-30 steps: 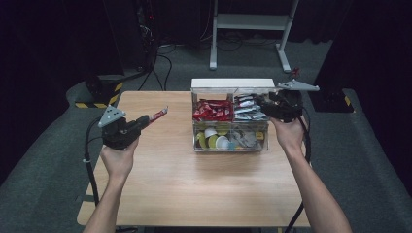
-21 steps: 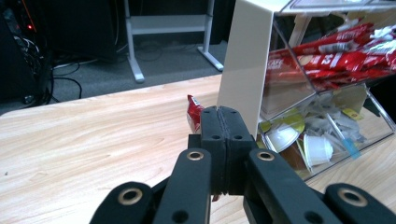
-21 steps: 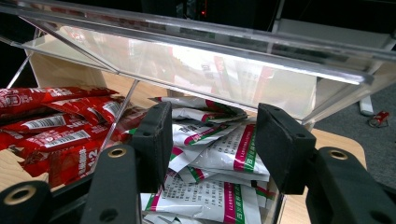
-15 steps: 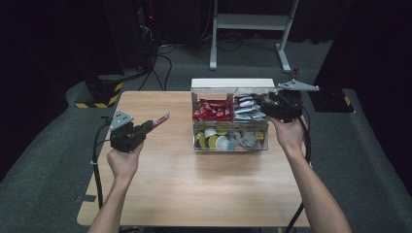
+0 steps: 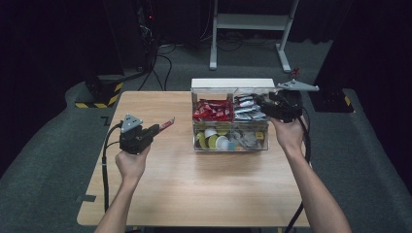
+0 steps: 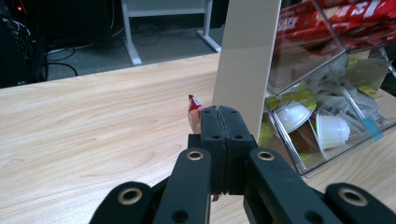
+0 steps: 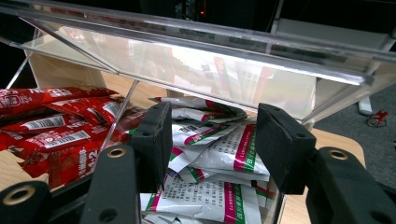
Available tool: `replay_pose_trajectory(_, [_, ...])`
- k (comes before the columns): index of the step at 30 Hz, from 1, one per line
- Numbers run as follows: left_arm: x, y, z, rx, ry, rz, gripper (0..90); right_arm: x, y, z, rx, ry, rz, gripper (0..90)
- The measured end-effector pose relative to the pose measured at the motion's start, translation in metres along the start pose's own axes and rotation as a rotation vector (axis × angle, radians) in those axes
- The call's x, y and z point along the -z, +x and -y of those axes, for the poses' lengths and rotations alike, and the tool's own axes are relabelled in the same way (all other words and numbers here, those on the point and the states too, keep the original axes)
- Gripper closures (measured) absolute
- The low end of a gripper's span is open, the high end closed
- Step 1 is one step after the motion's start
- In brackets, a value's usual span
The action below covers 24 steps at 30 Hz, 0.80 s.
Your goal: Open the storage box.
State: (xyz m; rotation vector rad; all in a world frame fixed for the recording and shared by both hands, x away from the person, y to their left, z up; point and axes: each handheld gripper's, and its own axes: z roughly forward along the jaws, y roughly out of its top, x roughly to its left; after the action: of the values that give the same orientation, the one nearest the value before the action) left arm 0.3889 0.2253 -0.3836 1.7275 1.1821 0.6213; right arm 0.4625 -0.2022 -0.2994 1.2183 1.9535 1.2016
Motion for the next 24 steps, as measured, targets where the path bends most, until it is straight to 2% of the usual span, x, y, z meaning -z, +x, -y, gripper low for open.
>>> replay_pose_trajectory(7, [-0.014,-0.002,0.012,0.011,0.015,-0.007,89.6,0.000,0.000,0.000,0.001,0.000,0.002,46.7])
replay_pose_trajectory(11, [-0.021,-0.006,0.019,-0.004,0.038,-0.016,89.6,0.000,0.000,0.000,0.004,-0.001,0.003,46.7])
replay_pose_trajectory(24, [-0.036,-0.009,0.030,0.008,0.061,-0.005,89.5,0.000,0.000,0.000,-0.004,-0.002,0.000,46.6])
